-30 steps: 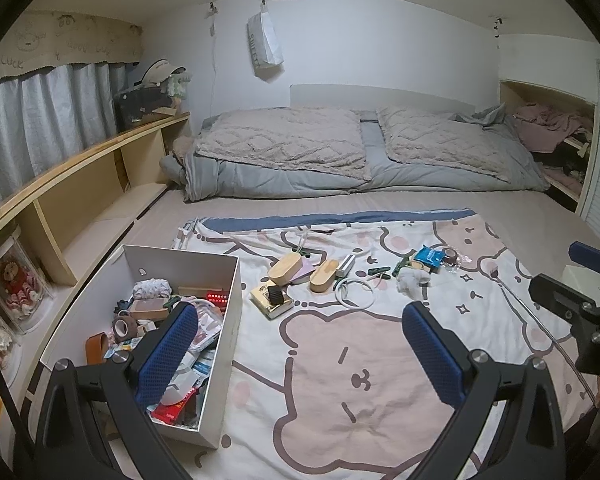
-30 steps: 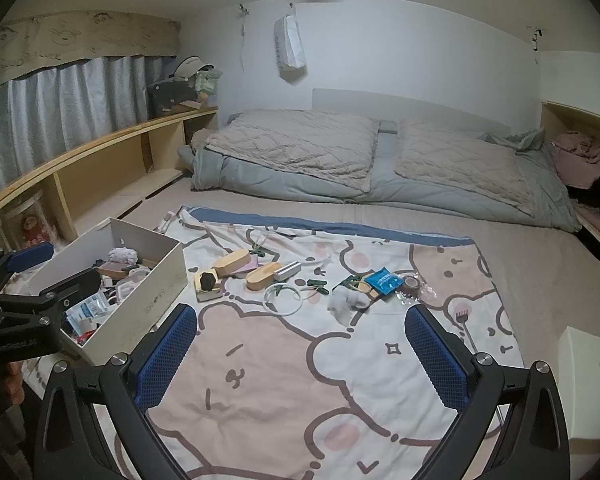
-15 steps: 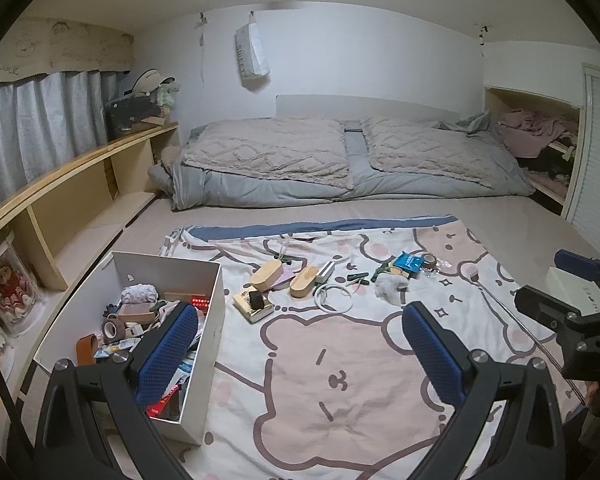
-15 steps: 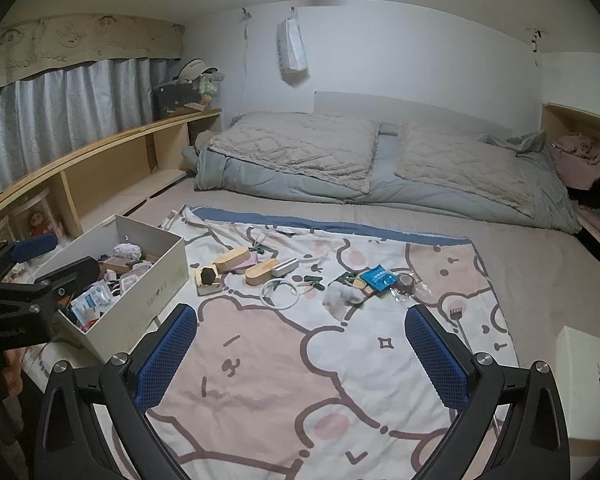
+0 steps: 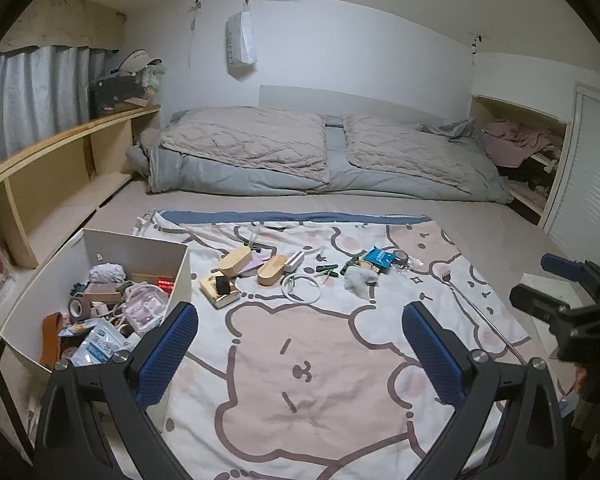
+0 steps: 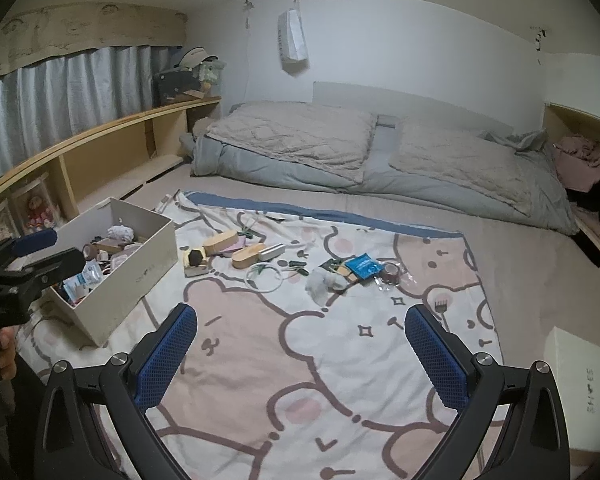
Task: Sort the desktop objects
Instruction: 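Move the right tool toward the white mesh bundle on the sheet, then lower the right tool over the white mesh bundle and close on it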
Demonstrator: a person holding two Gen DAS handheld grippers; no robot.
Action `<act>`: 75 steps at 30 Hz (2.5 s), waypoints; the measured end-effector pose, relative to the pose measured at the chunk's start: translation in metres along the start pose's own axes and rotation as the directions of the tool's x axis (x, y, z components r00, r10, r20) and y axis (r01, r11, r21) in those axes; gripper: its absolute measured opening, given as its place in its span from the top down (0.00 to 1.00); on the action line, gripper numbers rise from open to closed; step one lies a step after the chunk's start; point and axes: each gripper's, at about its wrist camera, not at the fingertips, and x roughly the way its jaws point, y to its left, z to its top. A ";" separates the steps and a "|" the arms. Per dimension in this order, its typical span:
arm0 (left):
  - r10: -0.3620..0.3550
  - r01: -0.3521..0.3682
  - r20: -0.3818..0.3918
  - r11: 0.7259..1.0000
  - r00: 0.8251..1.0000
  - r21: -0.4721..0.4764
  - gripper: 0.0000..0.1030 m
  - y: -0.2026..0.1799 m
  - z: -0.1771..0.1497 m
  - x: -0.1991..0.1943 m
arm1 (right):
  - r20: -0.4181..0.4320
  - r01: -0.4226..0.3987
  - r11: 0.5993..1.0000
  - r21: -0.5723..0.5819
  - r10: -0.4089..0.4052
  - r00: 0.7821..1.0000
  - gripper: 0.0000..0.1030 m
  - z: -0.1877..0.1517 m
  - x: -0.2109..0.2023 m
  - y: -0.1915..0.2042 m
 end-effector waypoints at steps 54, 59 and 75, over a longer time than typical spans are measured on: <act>0.236 -0.291 -0.309 0.945 0.921 -0.148 0.00 0.032 -0.049 0.309 | -0.285 -0.102 0.994 -0.042 0.086 0.955 0.00 -0.067 0.235 -0.079; 0.231 -0.288 -0.327 0.947 0.916 -0.140 0.00 0.027 -0.051 0.332 | -0.326 -0.088 0.996 -0.013 0.080 0.942 0.00 -0.078 0.251 -0.084; 0.262 -0.333 -0.385 0.934 0.885 -0.128 0.00 0.030 -0.064 0.371 | -0.443 -0.072 0.994 0.079 0.099 0.891 0.00 -0.067 0.294 -0.100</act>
